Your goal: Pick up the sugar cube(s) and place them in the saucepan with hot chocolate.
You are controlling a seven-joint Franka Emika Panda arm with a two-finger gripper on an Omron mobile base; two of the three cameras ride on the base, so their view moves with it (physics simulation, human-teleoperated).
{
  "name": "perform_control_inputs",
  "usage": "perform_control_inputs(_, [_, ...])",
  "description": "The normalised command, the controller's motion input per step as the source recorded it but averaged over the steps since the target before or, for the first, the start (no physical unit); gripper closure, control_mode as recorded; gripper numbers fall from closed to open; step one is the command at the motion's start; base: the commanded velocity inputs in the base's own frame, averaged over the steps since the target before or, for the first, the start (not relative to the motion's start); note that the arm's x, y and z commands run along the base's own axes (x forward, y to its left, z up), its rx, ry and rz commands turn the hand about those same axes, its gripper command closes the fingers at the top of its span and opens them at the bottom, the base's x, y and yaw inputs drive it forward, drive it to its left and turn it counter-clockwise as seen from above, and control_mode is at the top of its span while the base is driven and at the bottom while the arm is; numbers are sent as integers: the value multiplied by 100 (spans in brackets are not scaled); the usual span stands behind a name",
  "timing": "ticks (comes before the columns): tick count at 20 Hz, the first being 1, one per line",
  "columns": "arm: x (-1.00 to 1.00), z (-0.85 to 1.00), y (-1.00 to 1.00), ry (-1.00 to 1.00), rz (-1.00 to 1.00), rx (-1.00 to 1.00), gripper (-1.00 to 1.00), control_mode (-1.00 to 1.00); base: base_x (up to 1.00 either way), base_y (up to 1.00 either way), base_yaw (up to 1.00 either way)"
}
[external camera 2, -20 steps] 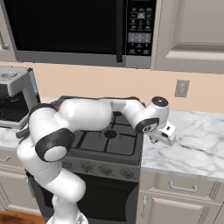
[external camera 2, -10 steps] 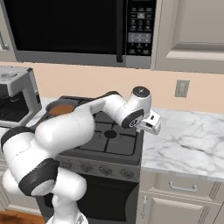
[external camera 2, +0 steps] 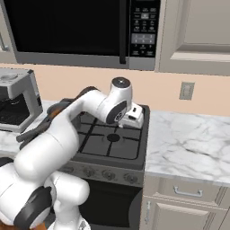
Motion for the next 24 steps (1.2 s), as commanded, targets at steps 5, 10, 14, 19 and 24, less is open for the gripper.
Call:
perform_control_inputs(5, [-4, 10, 94, -7, 13, -2, 100, -100, 0, 0, 0])
perform_control_inputs(10, [0, 2, 99, -11, 8, -8, 100, -100, 0, 0, 0])
perform_control_inputs(14, [0, 5, 99, -18, 6, -9, 100, -100, 0, 0, 0])
perform_control_inputs(19, [0, 22, 71, -18, 3, -6, 100, -100, 0, 0, 0])
perform_control_inputs(24, [0, 47, 20, -15, 2, -1, 100, -100, 0, 0, 0])
